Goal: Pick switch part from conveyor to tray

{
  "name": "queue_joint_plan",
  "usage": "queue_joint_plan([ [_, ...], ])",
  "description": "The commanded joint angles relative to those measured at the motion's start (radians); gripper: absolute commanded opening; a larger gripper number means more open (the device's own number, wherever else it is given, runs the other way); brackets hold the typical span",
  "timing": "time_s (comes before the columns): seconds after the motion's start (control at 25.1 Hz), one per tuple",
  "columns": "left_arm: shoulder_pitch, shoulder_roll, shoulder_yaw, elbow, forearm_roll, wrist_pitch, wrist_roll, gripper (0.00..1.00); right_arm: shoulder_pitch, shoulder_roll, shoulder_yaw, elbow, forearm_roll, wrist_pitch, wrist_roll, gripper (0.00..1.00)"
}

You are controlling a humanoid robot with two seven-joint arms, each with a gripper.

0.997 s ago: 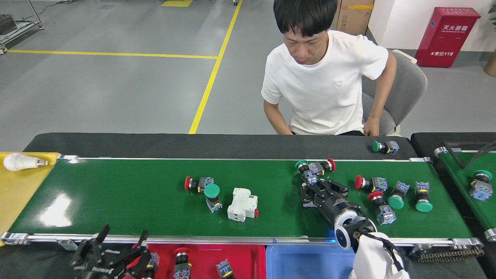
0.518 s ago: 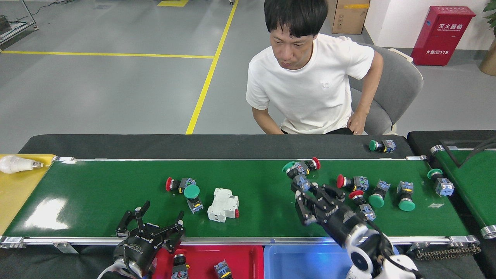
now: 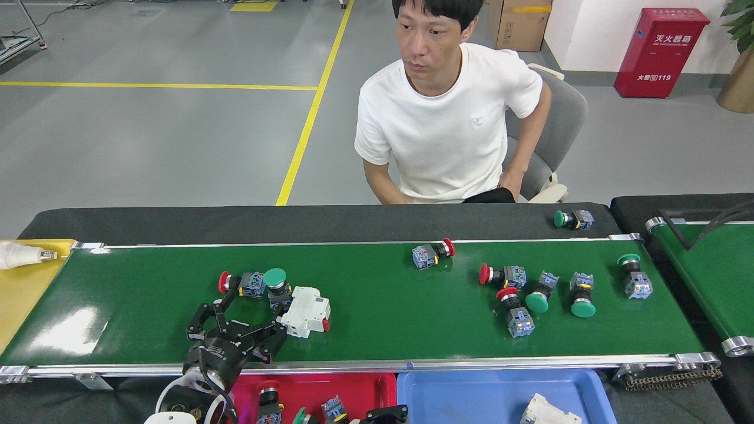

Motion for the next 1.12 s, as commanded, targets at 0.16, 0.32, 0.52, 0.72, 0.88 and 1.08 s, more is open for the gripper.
queue_joint_plan([
  [0.16,-0.103,0.01,0.003,0.132,0.0,0.023,0.013,0.85,-0.051,0.009,-0.089,-0.007,-0.007,-0.016,0.005,0.96],
  [0.32,-0.123,0.017,0.01,0.164,0.009,0.012,0.022,0.44,-0.056,0.003,-0.09,-0.001,-0.007,-0.016,0.005,0.96],
  [0.52,-0.109,0.018,0.008,0.15,0.05,0.009,0.023,0.12,-0.048,0.002,-0.098,-0.002,-0.007,-0.016,-0.003,0.6],
  [0.72,-0.049,0.035,0.014,0.038,0.086,0.005,0.025,0.05,-0.053,-0.02,-0.11,-0.061,0.036,-0.016,-0.128,0.02],
  [0.88,0.046,0.056,0.017,-0.115,0.101,-0.025,0.025,0.05,-0.061,-0.023,-0.11,-0.061,0.082,-0.016,-0.125,0.95],
  [1.08,0.25,0.073,0.026,-0.344,0.115,-0.083,0.033,0.07,-0.061,-0.023,-0.11,-0.058,0.078,-0.016,-0.122,0.96],
])
